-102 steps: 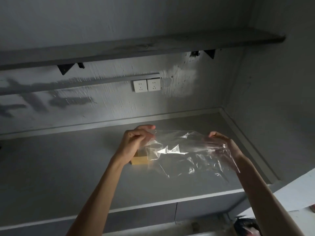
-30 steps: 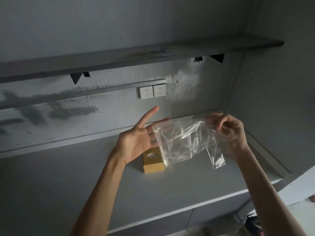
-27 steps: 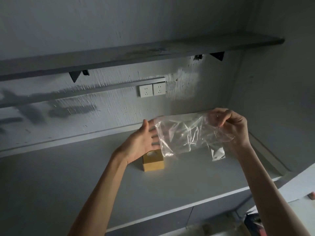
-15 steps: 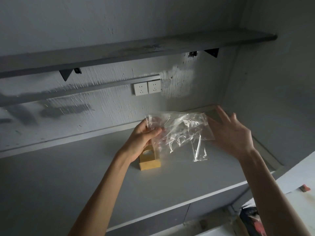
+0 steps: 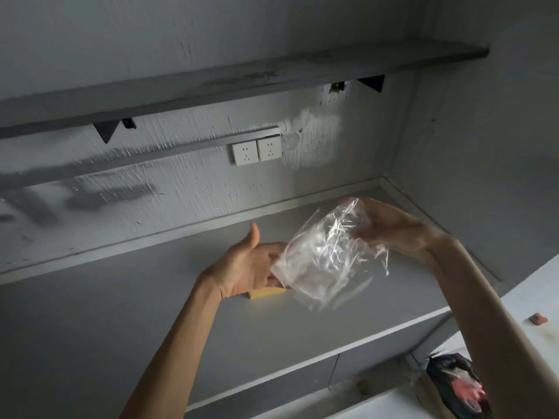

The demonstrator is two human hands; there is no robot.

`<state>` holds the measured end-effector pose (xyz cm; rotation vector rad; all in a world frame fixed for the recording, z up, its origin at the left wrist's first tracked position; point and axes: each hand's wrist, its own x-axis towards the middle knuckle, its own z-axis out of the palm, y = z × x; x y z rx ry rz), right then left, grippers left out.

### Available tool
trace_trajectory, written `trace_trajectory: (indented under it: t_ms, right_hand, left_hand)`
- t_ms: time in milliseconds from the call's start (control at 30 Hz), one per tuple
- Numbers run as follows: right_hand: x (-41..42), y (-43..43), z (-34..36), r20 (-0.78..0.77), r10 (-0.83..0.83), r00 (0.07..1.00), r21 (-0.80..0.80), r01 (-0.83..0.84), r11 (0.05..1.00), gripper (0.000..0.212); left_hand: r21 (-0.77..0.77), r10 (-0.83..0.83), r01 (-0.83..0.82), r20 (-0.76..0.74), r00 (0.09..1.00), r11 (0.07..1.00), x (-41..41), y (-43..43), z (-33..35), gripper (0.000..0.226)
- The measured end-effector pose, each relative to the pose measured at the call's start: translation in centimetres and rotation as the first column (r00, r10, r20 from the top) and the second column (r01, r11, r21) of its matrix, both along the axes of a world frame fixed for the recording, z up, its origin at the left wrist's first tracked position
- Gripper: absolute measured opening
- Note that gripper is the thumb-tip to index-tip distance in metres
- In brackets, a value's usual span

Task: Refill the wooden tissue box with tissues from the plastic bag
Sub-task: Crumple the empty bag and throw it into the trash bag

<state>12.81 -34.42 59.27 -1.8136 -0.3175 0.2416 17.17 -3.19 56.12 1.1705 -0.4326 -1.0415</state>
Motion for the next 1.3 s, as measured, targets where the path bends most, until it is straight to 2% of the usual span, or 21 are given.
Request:
trace_trajectory:
  t_ms: [67, 100, 167, 233, 300, 367, 433, 467, 500, 533, 567, 600, 667, 867, 933, 1000, 1100, 1133, 1200, 1233, 1300]
  right_hand:
    - [0.1, -0.3, 1.5, -0.025, 0.014, 1.000, -0.213, -0.019, 0.977, 0.061]
    - [0.3, -0.1, 2.0, -0.043, 0.033, 0.999, -0.329, -0.046, 0.943, 0.065]
    - [0.5, 1.0, 3.1, -0.098, 0.075, 0.992, -0.514, -0.115, 0.850, 0.075]
    - [1.0, 1.6, 3.2, -0.120, 0.063, 0.991, -0.588, -0.122, 0.800, 0.082]
    - [0.8, 1.2, 2.8, -0.117, 0.030, 0.993, -0.597, -0.095, 0.797, 0.086]
    - [-0.4, -0.3, 2.5, -0.060, -0.041, 0.997, -0.514, 0.005, 0.858, 0.090]
    - [-3.0, -2.4, 1.8, 0.048, -0.228, 0.973, -0.247, 0.233, 0.941, 0.086]
    - [-4.5, -3.7, 0.9, 0.036, -0.364, 0.931, -0.070, 0.365, 0.928, 0.085]
    - [-6.1, -5.0, -0.5, -0.039, -0.461, 0.886, 0.063, 0.463, 0.884, 0.093]
    - [-7.7, -6.0, -2.1, -0.139, -0.487, 0.862, 0.139, 0.504, 0.853, 0.109]
    - [-9.1, -6.7, -3.8, -0.231, -0.453, 0.861, 0.158, 0.493, 0.856, 0.122]
    - [-10.1, -7.3, -5.3, -0.322, -0.379, 0.868, 0.181, 0.449, 0.875, 0.127]
    - [-11.3, -8.4, -7.6, -0.409, -0.275, 0.870, 0.272, 0.403, 0.874, 0.113]
    - [-12.2, -11.5, -6.5, -0.291, -0.361, 0.886, 0.250, 0.435, 0.865, 0.054]
    - [-12.7, -13.1, -6.5, -0.249, -0.345, 0.905, 0.319, 0.413, 0.853, 0.038]
    - [-13.2, -14.3, -6.7, -0.242, -0.324, 0.915, 0.450, 0.401, 0.798, 0.027]
    - [-14.4, -17.0, -7.4, -0.165, -0.336, 0.927, 0.551, 0.369, 0.748, 0.011]
    - [-15.0, -18.3, -7.7, -0.115, -0.348, 0.931, 0.541, 0.352, 0.764, 0.009]
    - [-15.9, -21.0, -8.5, 0.010, -0.396, 0.918, 0.458, 0.348, 0.818, 0.037]
    - [-16.3, -22.1, -8.7, 0.064, -0.434, 0.899, 0.392, 0.378, 0.839, 0.050]
    - [-16.9, -24.2, -9.4, 0.149, -0.507, 0.849, 0.290, 0.453, 0.843, 0.062]
  left_hand:
    - [0.062, 0.028, -0.029, 0.027, 0.999, 0.998, 0.2, -0.5, -0.4, 0.101]
    - [0.080, 0.022, -0.026, 0.059, 0.998, 0.996, 0.0, -1.1, -0.5, 0.093]
    - [0.128, 0.010, -0.029, 0.144, 0.989, 0.991, -0.6, -3.0, -0.3, 0.063]
    - [0.194, 0.043, -0.100, 0.276, 0.960, 0.976, -1.0, -5.1, -0.6, 0.036]
    - [0.184, 0.071, -0.140, 0.338, 0.938, 0.973, -1.1, -6.8, -1.3, 0.023]
    - [0.139, 0.101, -0.154, 0.329, 0.939, 0.978, -1.3, -8.2, -2.3, 0.017]
    - [0.116, 0.129, -0.178, 0.338, 0.932, 0.977, -1.8, -9.8, -3.1, 0.012]
    - [0.103, 0.146, -0.192, 0.344, 0.927, 0.976, -2.1, -10.6, -3.3, 0.011]
    - [0.090, 0.165, -0.207, 0.341, 0.925, 0.974, -2.4, -11.6, -3.4, 0.011]
    - [0.076, 0.186, -0.222, 0.329, 0.926, 0.972, -2.6, -12.5, -3.5, 0.011]
    - [0.060, 0.204, -0.234, 0.314, 0.927, 0.970, -2.9, -13.4, -3.6, 0.011]
    - [0.046, 0.215, -0.239, 0.299, 0.930, 0.970, -3.2, -14.2, -3.7, 0.009]
    - [0.037, 0.209, -0.230, 0.295, 0.932, 0.973, -3.7, -15.8, -3.8, 0.008]
    - [0.024, 0.220, -0.239, 0.302, 0.928, 0.971, -6.3, -19.4, -3.4, 0.021]
    - [0.016, 0.244, -0.264, 0.336, 0.910, 0.964, -7.1, -20.6, -3.1, 0.016]
    - [0.027, 0.262, -0.296, 0.395, 0.880, 0.955, -8.2, -22.2, -2.6, 0.015]
    - [0.040, 0.241, -0.288, 0.444, 0.863, 0.957, -10.1, -25.0, -1.8, 0.036]
    - [0.038, 0.212, -0.254, 0.439, 0.873, 0.966, -10.3, -26.0, -1.8, 0.037]
    - [0.024, 0.118, -0.135, 0.354, 0.928, 0.991, -10.3, -27.8, -2.4, 0.036]
    - [0.008, 0.052, -0.057, 0.268, 0.962, 0.998, -10.2, -28.7, -2.8, 0.036]
    - [-0.053, -0.087, 0.090, 0.056, 0.995, 0.994, -9.6, -30.7, -3.5, 0.057]
